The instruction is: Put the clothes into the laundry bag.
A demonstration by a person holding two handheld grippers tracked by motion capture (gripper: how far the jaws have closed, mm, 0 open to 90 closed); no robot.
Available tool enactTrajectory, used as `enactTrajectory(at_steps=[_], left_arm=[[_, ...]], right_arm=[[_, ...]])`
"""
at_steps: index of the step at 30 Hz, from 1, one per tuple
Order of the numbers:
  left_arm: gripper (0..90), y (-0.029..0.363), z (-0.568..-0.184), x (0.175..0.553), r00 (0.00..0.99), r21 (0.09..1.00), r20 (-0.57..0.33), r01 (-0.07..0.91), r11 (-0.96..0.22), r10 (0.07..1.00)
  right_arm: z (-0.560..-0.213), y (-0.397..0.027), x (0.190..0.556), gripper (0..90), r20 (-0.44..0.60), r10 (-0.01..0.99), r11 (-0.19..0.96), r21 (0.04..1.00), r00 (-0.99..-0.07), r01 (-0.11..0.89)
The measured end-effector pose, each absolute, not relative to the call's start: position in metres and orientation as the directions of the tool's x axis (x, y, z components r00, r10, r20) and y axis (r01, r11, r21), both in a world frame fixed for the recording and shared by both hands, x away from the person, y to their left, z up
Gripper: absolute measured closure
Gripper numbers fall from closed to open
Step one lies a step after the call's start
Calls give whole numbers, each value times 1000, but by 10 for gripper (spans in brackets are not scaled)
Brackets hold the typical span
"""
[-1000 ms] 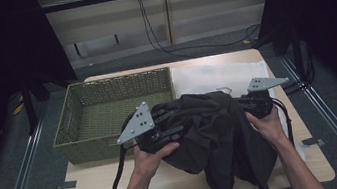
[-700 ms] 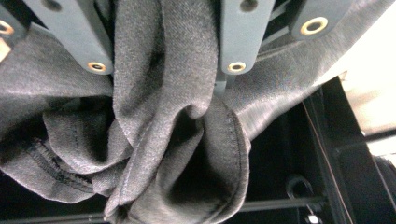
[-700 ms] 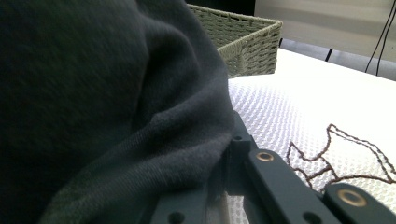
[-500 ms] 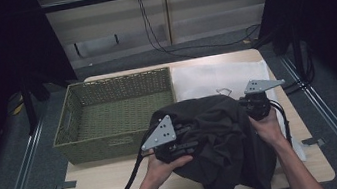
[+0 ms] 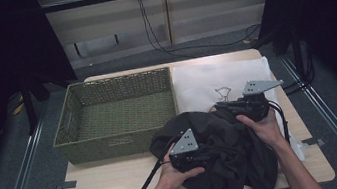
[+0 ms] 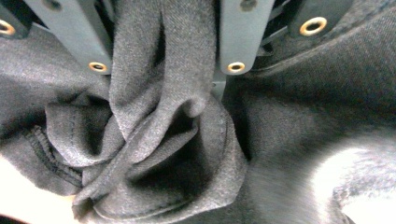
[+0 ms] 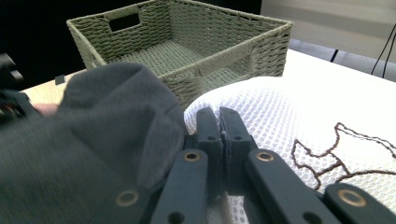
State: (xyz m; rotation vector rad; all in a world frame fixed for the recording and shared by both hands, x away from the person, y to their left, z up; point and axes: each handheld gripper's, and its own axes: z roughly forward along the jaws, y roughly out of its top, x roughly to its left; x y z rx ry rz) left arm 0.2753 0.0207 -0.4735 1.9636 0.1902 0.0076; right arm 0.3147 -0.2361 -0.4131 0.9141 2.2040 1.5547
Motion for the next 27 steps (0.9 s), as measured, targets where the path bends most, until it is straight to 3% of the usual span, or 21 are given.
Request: enactTrajectory(at_steps=[17,27], left_arm=[[703,11,-491,286,969,868,-136,216,-447,204],[683,9,-491,284,961,877,-155,241,-415,230]], right_arm=[[-387,-230,281,888,74,627,256,921,-776,294],[-414,-227,253,890,117,603,281,894,-789,348]])
